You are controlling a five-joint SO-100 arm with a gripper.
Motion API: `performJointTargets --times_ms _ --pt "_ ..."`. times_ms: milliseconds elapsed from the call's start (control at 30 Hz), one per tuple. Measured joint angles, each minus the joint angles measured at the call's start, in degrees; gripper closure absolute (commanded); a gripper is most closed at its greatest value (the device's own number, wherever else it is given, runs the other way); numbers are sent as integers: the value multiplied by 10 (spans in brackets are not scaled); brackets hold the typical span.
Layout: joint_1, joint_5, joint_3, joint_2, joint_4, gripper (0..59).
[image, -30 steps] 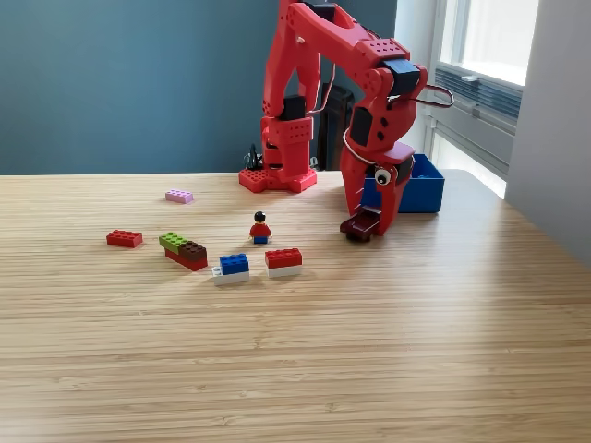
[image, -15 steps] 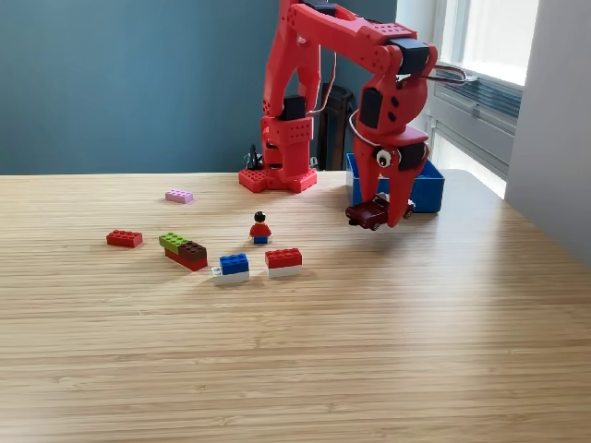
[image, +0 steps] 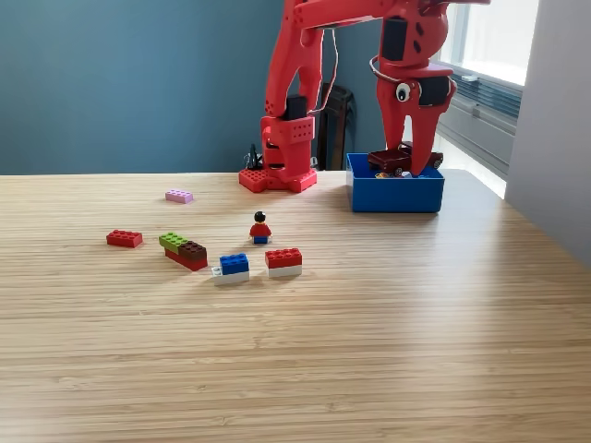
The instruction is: Grasp a lego block and put it in the bin.
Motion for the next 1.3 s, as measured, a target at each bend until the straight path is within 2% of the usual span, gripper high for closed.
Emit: performJointTargets --times_ms 400,867,933,1100,1167,1300 --pt "-162 33 86 0 1 586" --pt "-320 57 142 0 4 584" --pt "-330 55 143 0 4 537" --pt "-342 34 143 0 4 312" --pt "-342 27 143 8 4 276" --pt "-342 3 143 54 4 262"
